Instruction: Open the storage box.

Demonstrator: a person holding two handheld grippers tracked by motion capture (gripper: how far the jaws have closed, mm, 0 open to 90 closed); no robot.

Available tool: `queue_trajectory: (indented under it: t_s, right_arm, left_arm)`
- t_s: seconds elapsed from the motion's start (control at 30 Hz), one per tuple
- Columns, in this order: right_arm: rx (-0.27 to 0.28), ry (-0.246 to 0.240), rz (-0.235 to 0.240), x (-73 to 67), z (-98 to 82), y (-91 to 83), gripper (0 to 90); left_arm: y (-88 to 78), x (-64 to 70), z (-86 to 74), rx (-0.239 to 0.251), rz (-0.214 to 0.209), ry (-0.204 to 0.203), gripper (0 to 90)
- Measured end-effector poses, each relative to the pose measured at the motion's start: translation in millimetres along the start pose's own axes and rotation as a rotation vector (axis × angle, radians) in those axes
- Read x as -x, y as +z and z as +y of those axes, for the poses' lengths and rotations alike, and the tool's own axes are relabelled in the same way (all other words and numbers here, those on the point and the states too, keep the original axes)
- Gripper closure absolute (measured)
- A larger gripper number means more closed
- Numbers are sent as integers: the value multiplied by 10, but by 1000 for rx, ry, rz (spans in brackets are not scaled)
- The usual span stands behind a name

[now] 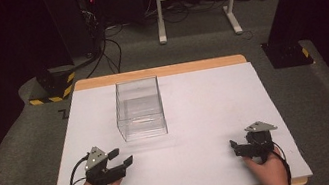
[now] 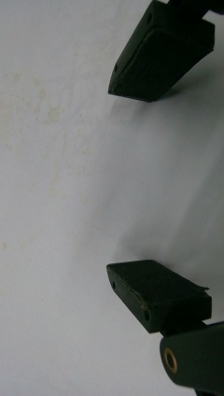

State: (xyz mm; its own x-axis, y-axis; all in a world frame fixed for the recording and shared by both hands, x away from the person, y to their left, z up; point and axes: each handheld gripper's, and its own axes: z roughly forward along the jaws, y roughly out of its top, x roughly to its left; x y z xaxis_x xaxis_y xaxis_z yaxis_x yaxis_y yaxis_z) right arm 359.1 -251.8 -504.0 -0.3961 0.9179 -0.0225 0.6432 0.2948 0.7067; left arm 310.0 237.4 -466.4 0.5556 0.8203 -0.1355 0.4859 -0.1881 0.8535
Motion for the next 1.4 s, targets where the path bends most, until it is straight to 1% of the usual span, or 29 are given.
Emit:
queue_trajectory:
  t_s: [0.07, 0.13, 0.17, 0.2, 0.3, 0.33, 0.43, 0.47, 0.57, 0.77, 0.8, 0.83, 0.93, 1.07, 1.17, 1.3, 1.4]
  right_arm:
    - [0, 0, 0, -1, 0, 0, 128]
    - [0, 0, 0, -1, 0, 0, 128]
    - [0, 0, 0, -1, 0, 0, 128]
    - [0, -1, -1, -1, 0, -1, 129]
    - [0, -1, -1, -1, 0, -1, 129]
    - [0, -1, -1, -1, 0, -1, 129]
    - [1, 1, -1, -4, -1, -1, 130]
    - [1, 0, -1, -2, -1, -1, 130]
    - [1, 0, 0, -2, 0, -1, 130]
    - [1, -1, 0, -1, -1, -1, 130]
    - [1, -1, 0, -1, -1, -1, 129]
    - [1, -1, 0, -1, -1, -1, 130]
    - [1, -1, 0, -1, -1, -1, 130]
    - [1, 2, 0, -3, -1, -1, 130]
    - [1, 1, 0, -3, -1, -2, 130]
    - [1, -1, 0, -1, -1, -2, 130]
    - [0, 0, 0, -2, -1, -2, 130]
  left_arm:
    - [16, 20, 20, 4, -5, 2, 367]
    - [34, 43, 41, 3, -4, 15, 367]
    - [34, 43, 41, 3, -4, 15, 367]
    - [50, 58, 64, -2, -4, 25, 367]
    - [59, 63, 93, -2, -7, 27, 367]
    - [69, 52, 125, 7, -16, 19, 367]
    - [79, 45, 154, 14, -22, 13, 368]
    - [96, 41, 176, 21, -29, 3, 368]
    - [132, 34, 202, 24, -31, 4, 371]
    - [180, 13, 232, 31, -37, -9, 375]
    - [201, 5, 241, 36, -41, -19, 375]
    - [220, 3, 251, 36, -39, -20, 379]
    - [261, 7, 281, 27, -32, -2, 382]
    - [312, 15, 329, 23, -28, -13, 385]
    - [329, 20, 350, 24, -24, -9, 381]
    - [370, 4, 378, 30, -12, -13, 376]
    - [413, 3, 400, 24, 6, 16, 374]
